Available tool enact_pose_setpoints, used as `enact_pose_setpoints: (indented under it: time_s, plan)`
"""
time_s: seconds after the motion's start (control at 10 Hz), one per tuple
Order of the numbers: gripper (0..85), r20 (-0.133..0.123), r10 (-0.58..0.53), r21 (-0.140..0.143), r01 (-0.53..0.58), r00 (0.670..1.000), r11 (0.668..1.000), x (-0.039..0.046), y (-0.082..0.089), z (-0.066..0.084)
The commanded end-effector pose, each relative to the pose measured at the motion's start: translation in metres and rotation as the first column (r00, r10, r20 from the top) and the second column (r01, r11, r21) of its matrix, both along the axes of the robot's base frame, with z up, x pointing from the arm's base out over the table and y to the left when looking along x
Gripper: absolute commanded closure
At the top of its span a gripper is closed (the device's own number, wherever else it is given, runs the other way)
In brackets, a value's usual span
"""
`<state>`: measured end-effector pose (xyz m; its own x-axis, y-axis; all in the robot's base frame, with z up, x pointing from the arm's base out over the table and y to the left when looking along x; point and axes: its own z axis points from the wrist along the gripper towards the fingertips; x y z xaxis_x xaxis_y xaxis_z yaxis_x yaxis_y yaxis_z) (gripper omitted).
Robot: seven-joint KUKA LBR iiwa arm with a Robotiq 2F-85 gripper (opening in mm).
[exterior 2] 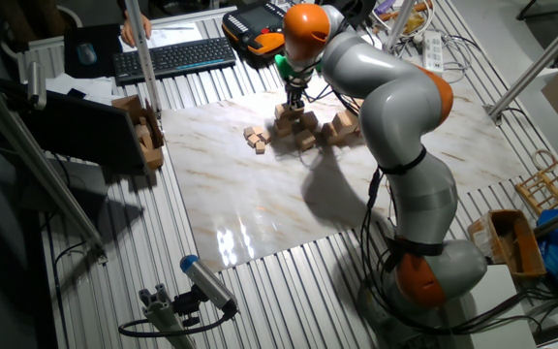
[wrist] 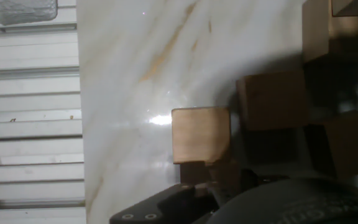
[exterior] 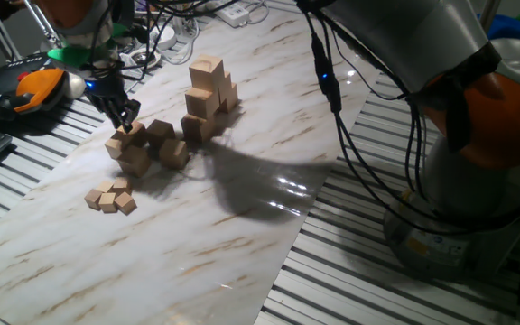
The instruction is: Stack the blocks into a pyramid shape
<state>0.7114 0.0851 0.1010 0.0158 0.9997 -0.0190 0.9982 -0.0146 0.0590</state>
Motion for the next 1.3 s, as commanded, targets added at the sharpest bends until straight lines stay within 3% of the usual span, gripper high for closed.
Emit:
enact_pose_setpoints:
  time_s: [0.0,0.2,0.5,0.9,1.2]
  plan:
    - [0.0,0.006,-0.003,0.000,0.003,1.000,1.000,0.0001,-0.002,0.002]
    - [0.0,0.009,0.004,0.012,-0.004,1.000,1.000,0.0006,-0.003,0.001]
    - [0.0,-0.028,0.021,0.013,-0.020,0.999,1.000,0.0008,-0.002,-0.001]
    - [0.0,-0.031,0.072,0.021,-0.071,0.997,0.997,0.0048,-0.014,-0.015]
    - [0.0,-0.032,0.108,0.023,-0.108,0.994,0.994,0.0056,-0.014,-0.016]
